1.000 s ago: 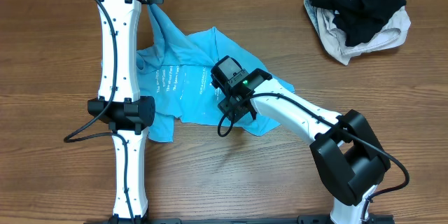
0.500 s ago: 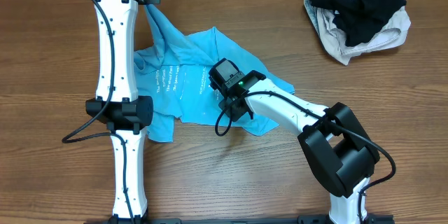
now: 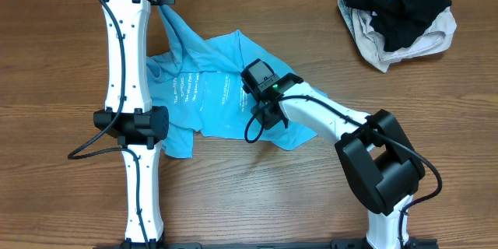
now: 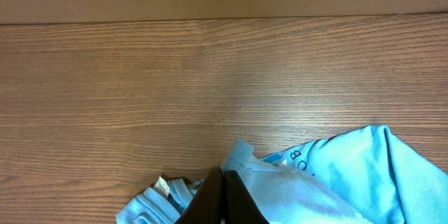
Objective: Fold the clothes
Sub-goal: 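Lift the T-shirt with both grippers and swing it toward the robot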
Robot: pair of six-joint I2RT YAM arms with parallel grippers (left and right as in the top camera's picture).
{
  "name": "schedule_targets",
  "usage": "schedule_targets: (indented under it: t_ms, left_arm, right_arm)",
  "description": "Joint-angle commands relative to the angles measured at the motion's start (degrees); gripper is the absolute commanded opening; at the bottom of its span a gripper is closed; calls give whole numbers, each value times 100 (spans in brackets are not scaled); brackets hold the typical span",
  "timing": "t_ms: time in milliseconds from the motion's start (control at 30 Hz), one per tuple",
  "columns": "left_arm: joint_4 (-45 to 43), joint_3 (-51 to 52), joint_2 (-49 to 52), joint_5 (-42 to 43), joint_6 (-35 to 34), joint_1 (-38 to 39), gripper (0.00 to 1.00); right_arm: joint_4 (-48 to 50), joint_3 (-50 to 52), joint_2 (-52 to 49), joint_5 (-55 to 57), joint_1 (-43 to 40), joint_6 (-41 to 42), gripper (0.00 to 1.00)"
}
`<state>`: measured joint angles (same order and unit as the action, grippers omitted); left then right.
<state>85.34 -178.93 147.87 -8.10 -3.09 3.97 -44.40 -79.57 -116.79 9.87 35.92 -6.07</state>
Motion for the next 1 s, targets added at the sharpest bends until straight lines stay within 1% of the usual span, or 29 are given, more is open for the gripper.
schedule_targets:
  t_ms: [0, 200, 433, 567, 733, 967]
  left_arm:
    - [-7, -109, -197, 42, -70, -81, 4]
    - [59, -109, -468, 42, -72, -175, 4]
    - [216, -109, -1287, -28, -70, -219, 4]
    - [400, -109, -1812, -291, -74, -219, 4]
    - [535, -109, -2452, -780, -76, -219, 4]
    - [667, -109, -3445, -1115, -79, -219, 4]
  right_arm:
    - [-120, -350, -22, 61, -127, 302, 4]
    - [-833, -1241, 540, 42, -553, 688, 4]
    - [-1611, -2328, 1665, 39, -1329, 918, 4]
    - [-1987, -2796, 2267, 33, -1759, 918, 4]
    - [-2197, -3136, 2981, -212, -2247, 918, 4]
    - [-2267, -3158, 4092, -420, -2752, 960, 4]
